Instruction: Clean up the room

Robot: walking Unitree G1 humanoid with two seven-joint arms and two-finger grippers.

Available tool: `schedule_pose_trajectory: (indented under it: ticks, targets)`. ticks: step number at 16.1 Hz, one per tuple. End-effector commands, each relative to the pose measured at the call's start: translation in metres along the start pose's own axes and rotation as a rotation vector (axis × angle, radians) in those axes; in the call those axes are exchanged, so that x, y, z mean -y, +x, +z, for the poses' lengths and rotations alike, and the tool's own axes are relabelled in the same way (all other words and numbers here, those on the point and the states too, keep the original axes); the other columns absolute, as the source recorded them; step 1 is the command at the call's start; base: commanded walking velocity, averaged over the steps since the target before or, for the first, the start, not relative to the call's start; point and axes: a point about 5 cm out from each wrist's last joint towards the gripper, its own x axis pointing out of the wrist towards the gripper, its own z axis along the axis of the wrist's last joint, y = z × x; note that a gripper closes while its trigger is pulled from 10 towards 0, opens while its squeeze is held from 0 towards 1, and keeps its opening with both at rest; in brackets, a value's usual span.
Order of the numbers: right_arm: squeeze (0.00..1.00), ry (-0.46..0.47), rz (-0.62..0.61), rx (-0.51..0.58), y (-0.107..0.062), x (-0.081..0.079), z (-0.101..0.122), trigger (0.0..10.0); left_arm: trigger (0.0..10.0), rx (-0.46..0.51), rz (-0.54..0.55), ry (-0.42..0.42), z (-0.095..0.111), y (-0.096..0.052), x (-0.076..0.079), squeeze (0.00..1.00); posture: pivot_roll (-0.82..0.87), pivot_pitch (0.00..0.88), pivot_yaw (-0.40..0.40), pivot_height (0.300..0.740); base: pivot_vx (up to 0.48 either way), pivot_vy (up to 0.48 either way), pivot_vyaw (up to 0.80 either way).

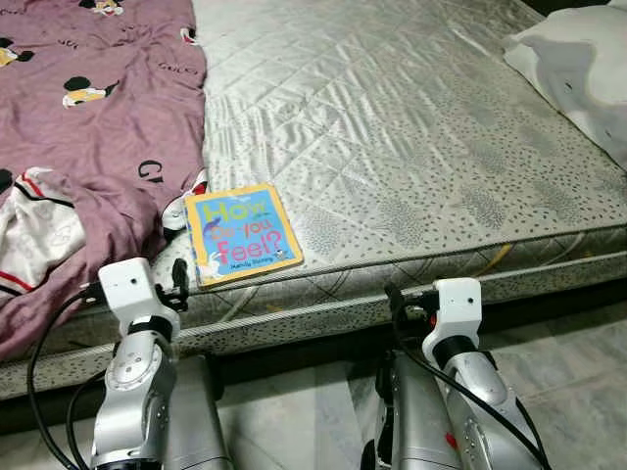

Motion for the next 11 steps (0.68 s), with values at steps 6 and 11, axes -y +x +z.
schedule_pose_trajectory:
  ticks: [6, 11]
  targets:
    - [0.00, 0.002, -0.019, -0.014, -0.004, 0.004, -0.001, 10.0, 10.0, -0.139, 0.008, -0.221, -0.022, 0.020, -0.009, 0.00, -0.09, 0.167, -0.029, 0.475, 0.000, 0.000, 0.00]
    - [0.00, -0.007, -0.025, -0.012, -0.006, 0.005, 0.000, 10.0, 10.0, -0.310, -0.061, -0.371, -0.040, 0.035, -0.001, 0.00, -0.11, 0.163, -0.027, 0.475, 0.000, 0.000, 0.00]
